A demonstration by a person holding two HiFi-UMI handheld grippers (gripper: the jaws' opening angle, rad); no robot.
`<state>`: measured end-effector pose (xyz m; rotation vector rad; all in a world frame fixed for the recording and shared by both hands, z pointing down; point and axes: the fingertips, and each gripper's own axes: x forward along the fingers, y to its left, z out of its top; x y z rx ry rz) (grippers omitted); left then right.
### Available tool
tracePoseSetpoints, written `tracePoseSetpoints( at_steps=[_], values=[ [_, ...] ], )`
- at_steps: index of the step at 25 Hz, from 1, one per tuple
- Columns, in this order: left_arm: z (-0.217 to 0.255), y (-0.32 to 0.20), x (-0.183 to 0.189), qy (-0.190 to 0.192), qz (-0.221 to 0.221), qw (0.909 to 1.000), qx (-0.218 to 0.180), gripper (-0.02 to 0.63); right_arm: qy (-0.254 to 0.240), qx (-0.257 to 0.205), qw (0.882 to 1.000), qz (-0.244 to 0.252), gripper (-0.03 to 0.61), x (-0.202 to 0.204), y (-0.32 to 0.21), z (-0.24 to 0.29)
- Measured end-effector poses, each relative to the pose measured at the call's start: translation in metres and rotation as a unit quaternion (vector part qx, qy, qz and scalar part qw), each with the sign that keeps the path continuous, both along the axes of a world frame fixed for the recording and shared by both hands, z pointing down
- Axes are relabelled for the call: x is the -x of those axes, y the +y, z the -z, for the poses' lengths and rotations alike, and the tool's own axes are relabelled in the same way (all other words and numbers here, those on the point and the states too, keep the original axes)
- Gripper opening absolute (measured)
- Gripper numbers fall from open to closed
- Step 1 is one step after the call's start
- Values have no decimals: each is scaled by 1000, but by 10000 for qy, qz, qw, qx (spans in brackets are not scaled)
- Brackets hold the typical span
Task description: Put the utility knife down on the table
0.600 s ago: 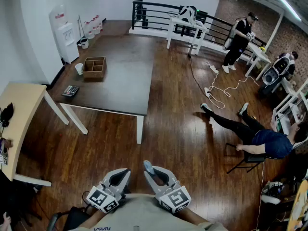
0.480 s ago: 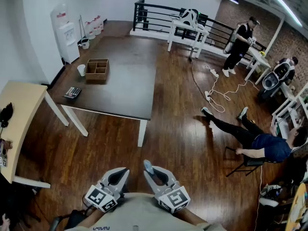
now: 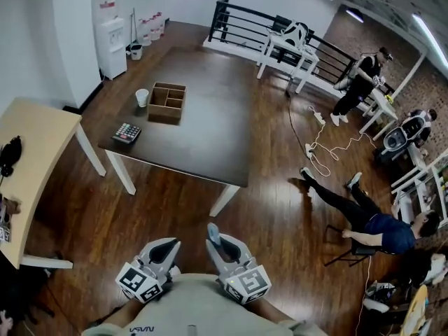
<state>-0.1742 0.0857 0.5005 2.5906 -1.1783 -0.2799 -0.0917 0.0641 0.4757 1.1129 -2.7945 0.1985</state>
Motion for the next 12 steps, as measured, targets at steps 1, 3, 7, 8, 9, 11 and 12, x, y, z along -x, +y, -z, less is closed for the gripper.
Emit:
tracePoseSetpoints(
  at_steps=[1,3,7,8,9,11,12],
  values=[
    [0,-2,11,20,84,10000,5,2,21,17,10000,21,74,8,-4,-2],
    [1,-7,29,64,253,9997,-15,2,99,17,9999,84,74,21,-13,-4],
    [-4,-21,53,117,467,9988,31,2,209,21,9997,159,74,40,-35,-9],
    [-5,-25,57,106,489,9987,32,2,211,34,9997,148,74,43,-41,-11],
    [-6,-30,60,95,507,9987,26,2,211,55,9997,131,74,45,-47,-14],
    [-8,-41,67,77,555,9984,30,2,206,99,9997,103,74,49,-61,-21],
    [-9,-48,70,59,585,9983,39,2,196,112,9997,94,74,50,-68,-24]
  ],
)
